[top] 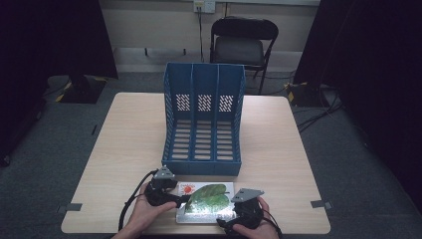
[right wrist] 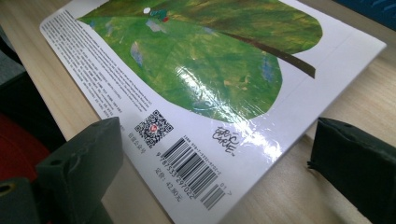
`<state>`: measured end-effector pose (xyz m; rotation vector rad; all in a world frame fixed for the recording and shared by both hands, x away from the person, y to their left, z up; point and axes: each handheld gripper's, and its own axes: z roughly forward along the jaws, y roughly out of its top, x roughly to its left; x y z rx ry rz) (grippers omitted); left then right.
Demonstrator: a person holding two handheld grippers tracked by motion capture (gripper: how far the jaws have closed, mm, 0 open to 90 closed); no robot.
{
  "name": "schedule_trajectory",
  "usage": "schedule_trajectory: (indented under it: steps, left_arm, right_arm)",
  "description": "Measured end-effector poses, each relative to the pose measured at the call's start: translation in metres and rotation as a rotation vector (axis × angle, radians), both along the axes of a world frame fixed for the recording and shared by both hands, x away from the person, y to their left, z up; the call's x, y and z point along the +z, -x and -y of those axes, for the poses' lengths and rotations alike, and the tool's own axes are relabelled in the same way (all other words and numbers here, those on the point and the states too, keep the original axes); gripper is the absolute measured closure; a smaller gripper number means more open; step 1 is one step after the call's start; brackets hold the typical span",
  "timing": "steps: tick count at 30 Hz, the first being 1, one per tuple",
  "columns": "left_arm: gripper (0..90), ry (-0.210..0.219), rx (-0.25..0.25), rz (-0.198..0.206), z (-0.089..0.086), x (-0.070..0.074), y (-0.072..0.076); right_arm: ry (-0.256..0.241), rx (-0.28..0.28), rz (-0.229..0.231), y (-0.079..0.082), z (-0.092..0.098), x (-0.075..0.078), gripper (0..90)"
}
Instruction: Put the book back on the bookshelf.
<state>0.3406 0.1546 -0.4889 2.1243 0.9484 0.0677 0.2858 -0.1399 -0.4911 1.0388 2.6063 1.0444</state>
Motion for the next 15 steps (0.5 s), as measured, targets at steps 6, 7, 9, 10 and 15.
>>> schedule_trajectory:
  steps: [6,7,9,10,15]
  left_arm:
    - [19.3,0.042,0.017,-0.022,0.0017,-0.0019,-0.0021]
    - [19.4,0.059,0.019,-0.024,0.0016,-0.0026,-0.0028]
    - [18.6,0.067,0.038,-0.037,0.0021,-0.0022,-0.0026]
    - [17.9,0.067,0.038,-0.037,0.0021,-0.0022,-0.0026]
    - [19.1,0.083,0.049,-0.037,0.0006,-0.0002,-0.0046]
  right_arm:
    - [0.002,-0.002,0.002,0.0000,-0.0007,-0.0005,0.2]
    - [0.002,0.000,0.003,0.0004,-0.0013,-0.0007,0.0]
    - [0.004,0.000,0.005,0.0006,-0.0015,-0.0007,0.0]
    - [0.004,0.000,0.005,0.0006,-0.0015,-0.0007,0.0]
    - [0.010,0.006,0.012,0.0012,-0.0025,-0.0013,0.0]
